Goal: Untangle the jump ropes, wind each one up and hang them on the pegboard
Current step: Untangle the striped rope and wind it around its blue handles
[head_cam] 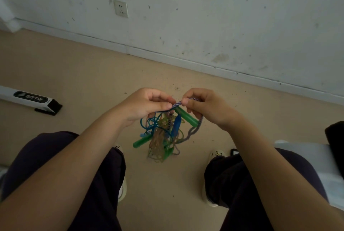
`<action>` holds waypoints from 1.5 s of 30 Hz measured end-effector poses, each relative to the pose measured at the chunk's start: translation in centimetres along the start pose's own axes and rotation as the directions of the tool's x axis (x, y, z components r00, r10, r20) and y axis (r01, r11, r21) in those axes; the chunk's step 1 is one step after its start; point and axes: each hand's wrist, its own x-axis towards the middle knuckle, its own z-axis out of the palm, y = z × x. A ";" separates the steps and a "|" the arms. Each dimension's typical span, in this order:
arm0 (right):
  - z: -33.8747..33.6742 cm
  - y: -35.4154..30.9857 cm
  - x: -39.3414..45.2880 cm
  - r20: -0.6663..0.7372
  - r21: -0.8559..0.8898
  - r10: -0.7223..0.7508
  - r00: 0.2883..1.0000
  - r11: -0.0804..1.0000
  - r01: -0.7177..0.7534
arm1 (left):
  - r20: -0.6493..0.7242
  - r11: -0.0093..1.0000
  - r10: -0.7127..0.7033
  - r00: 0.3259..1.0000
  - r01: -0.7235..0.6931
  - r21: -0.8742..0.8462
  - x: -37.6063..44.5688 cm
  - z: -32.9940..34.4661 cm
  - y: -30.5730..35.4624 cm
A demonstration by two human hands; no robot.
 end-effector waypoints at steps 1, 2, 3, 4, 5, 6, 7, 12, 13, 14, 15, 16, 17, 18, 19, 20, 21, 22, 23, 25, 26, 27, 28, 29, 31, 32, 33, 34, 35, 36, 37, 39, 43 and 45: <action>0.0 0.0 0.0 -0.019 -0.007 -0.013 1.000 1.000 0.013 | -0.005 0.999 0.006 1.000 -0.006 0.032 0.0 -0.1 0.0; 0.0 -0.1 0.0 -0.039 -0.003 -0.032 0.999 0.999 0.032 | -0.011 0.998 0.007 1.000 -0.007 0.068 0.1 -0.1 0.0; 0.0 -0.1 -0.1 -0.061 0.017 -0.052 0.997 0.998 0.053 | -0.014 0.994 0.008 1.000 -0.007 0.106 0.1 -0.1 -0.1; -0.1 -0.2 -0.1 -0.089 0.049 -0.070 0.994 0.996 0.074 | -0.015 0.990 0.004 1.000 -0.002 0.140 0.1 -0.1 -0.1; -0.2 -0.3 -0.1 -0.129 0.090 -0.079 0.988 0.992 0.091 | -0.009 0.985 -0.001 1.000 0.003 0.174 0.1 -0.2 -0.1; -0.4 -0.3 -0.1 -0.179 0.140 -0.073 0.981 0.985 0.099 | 0.006 0.979 -0.011 1.000 0.010 0.202 0.1 -0.2 -0.2; -0.6 -0.3 0.0 -0.230 0.202 -0.053 0.972 0.974 0.101 | 0.026 0.975 -0.025 0.999 0.019 0.221 0.1 -0.2 -0.3; -1.5 0.2 0.1 -0.330 0.308 -0.003 0.944 0.945 0.110 | 0.064 0.946 -0.053 0.997 0.030 0.323 0.2 0.2 -0.7; -1.4 0.2 0.1 -0.324 0.299 -0.002 0.946 0.949 0.105 | 0.070 0.945 -0.052 0.996 0.027 0.326 0.1 0.3 -0.8; -1.4 0.1 0.1 -0.312 0.296 0.007 0.950 0.951 0.090 | 0.076 0.947 -0.052 0.996 0.025 0.321 0.2 0.3 -0.8; -1.4 -0.1 0.0 -0.291 0.295 0.022 0.956 0.953 0.068 | 0.081 0.948 -0.049 0.996 0.020 0.316 0.2 0.3 -0.9; -1.4 -0.5 -0.2 -0.257 0.278 0.039 0.966 0.960 0.036 | 0.081 0.951 -0.042 0.996 0.015 0.309 0.2 0.4 -0.9; -1.4 -0.8 -0.4 -0.206 0.237 0.053 0.977 0.972 -0.002 | 0.076 0.953 -0.033 0.997 0.009 0.303 0.3 0.4 -0.9; -1.2 -1.2 -0.6 -0.139 0.172 0.066 0.988 0.984 -0.041 | 0.066 0.956 -0.023 0.998 0.002 0.294 0.3 0.4 -0.8; -1.0 -1.4 -0.8 -0.060 0.092 0.083 0.995 0.993 -0.077 | 0.057 0.959 -0.013 0.998 -0.004 0.282 0.3 0.5 -0.7; -0.7 -1.5 -1.0 0.019 -0.001 0.103 0.994 0.995 -0.103 | 0.051 0.963 -0.006 0.999 -0.008 0.269 0.2 0.5 -0.6; -0.2 -1.5 -1.0 0.083 -0.100 0.128 0.988 0.988 -0.119 | 0.050 0.966 -0.002 0.999 -0.011 0.258 0.2 0.4 -0.5; 0.1 -1.3 -1.0 0.123 -0.191 0.148 0.981 0.974 -0.123 | 0.053 0.967 -0.002 0.999 -0.011 0.253 0.1 0.4 -0.4; 0.4 -1.2 -0.9 0.133 -0.255 0.150 0.980 0.960 -0.113 | 0.060 0.967 -0.005 0.998 -0.010 0.256 0.0 0.4 -0.2; 0.6 -1.1 -0.6 0.065 -0.278 0.090 0.994 0.958 -0.069 | 0.078 0.963 -0.015 0.997 -0.006 0.268 -0.1 0.2 -0.1; 0.5 -1.1 -0.5 -0.008 -0.238 0.048 0.999 0.970 -0.049 | 0.077 0.963 -0.016 0.997 -0.006 0.271 -0.1 0.1 0.0; 0.3 -1.1 -0.5 -0.098 -0.170 0.016 0.995 0.985 -0.032 | 0.069 0.963 -0.012 0.998 -0.007 0.270 -0.2 -0.1 0.1; 0.0 -1.0 -0.4 -0.191 -0.092 -0.002 0.982 0.996 -0.016 | 0.056 0.963 -0.009 0.998 -0.006 0.268 -0.2 -0.3 0.1; -0.2 -0.9 -0.4 -0.273 -0.021 -0.011 0.962 1.000 0.005 | 0.047 0.961 -0.010 0.999 -0.004 0.275 -0.2 -0.5 0.1; -0.6 -0.5 -0.4 -0.363 0.047 -0.024 0.932 0.998 0.044 | 0.050 0.952 -0.019 0.999 0.003 0.305 -0.1 -0.7 0.0; -0.7 -0.5 -0.4 -0.362 0.044 -0.028 0.932 0.998 0.046 | 0.054 0.951 -0.024 0.998 0.006 0.310 0.0 -0.7 0.0; -0.7 -0.6 -0.4 -0.331 0.027 -0.023 0.943 0.999 0.034 | 0.055 0.952 -0.026 0.998 0.008 0.306 0.0 -0.6 -0.1; -0.7 -0.7 -0.5 -0.276 0.004 -0.011 0.961 1.000 0.013 | 0.049 0.954 -0.022 0.999 0.007 0.300 0.1 -0.4 -0.3; -0.5 -0.9 -0.6 -0.205 -0.022 0.008 0.979 1.000 -0.013 | 0.034 0.958 -0.013 0.999 0.002 0.288 0.1 -0.2 -0.3; -0.3 -1.0 -0.6 -0.126 -0.054 0.034 0.991 0.998 -0.041 | 0.013 0.963 -0.001 1.000 -0.003 0.269 0.1 0.1 -0.5; -0.1 -1.2 -0.7 -0.044 -0.089 0.065 0.997 0.994 -0.069 | -0.007 0.970 0.011 1.000 -0.009 0.241 0.1 0.3 -0.6; 0.7 -1.0 -0.8 0.085 -0.179 0.134 0.987 0.977 -0.117 | -0.030 0.984 0.025 0.999 -0.019 0.178 0.1 0.4 -0.7; 1.3 -0.7 -0.2 0.062 -0.307 0.116 0.991 0.947 -0.092 | -0.037 0.988 0.013 0.999 -0.007 0.155 0.0 0.4 -0.6; 0.6 -0.7 0.1 -0.071 -0.219 0.062 0.996 0.973 -0.077 | -0.045 0.985 0.009 0.999 -0.001 0.173 -0.1 0.3 -0.5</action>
